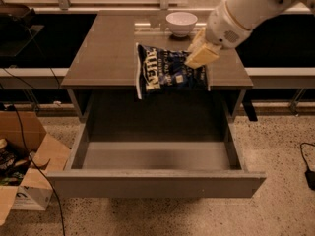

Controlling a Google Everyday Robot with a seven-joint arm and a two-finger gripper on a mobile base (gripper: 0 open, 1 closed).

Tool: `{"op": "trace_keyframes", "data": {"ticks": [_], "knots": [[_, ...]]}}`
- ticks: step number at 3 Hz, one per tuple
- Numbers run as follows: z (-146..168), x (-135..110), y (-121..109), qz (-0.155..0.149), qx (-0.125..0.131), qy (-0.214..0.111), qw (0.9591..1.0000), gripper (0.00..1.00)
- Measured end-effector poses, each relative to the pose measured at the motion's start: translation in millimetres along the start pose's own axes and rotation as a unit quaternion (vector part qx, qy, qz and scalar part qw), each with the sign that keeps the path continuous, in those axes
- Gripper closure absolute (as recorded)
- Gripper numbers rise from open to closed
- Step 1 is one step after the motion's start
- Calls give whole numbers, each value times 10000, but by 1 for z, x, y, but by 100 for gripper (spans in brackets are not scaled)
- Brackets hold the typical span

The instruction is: Pick blue chip bag from top drawer and place on counter

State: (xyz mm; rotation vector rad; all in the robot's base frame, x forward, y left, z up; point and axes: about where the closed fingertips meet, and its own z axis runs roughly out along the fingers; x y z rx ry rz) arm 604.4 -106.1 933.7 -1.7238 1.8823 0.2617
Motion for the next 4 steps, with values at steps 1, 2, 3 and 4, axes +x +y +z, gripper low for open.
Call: {"op": "trace_keyframes", "data": {"ticks": [1,2,3,4], "knots": [[12,-23,-45,4,-4,40,10000,100],[28,-32,-69,69,-53,42,10000,100],[58,-31,-91,226,-155,96,9996,81],[89,-20,-109,425,-238,150,9987,58]]}}
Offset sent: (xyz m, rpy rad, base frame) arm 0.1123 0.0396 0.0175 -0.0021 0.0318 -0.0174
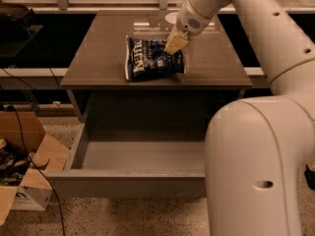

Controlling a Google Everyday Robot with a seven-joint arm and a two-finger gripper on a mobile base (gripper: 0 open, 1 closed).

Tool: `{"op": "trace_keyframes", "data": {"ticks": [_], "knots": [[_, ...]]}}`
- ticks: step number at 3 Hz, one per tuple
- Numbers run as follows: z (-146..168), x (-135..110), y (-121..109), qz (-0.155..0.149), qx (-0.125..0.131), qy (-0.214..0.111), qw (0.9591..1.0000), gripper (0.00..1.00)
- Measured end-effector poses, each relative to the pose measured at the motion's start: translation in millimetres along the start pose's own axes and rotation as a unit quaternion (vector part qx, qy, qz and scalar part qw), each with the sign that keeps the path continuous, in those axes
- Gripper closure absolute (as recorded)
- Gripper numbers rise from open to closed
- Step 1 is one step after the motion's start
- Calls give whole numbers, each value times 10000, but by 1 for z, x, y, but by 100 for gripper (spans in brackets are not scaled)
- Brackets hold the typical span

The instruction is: Pick blue chip bag from top drawer and place on counter

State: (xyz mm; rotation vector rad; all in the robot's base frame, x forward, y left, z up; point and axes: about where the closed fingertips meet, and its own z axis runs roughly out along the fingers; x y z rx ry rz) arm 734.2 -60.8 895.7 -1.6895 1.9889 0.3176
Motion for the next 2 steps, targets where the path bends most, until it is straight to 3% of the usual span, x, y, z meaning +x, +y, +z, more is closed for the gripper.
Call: {"op": "trace_keyframes", "data": {"ticks": [1,2], "knots": [[25,12,-17,191,-35,48,9998,35],[29,13,-20,205,-20,39,9998,11]]}}
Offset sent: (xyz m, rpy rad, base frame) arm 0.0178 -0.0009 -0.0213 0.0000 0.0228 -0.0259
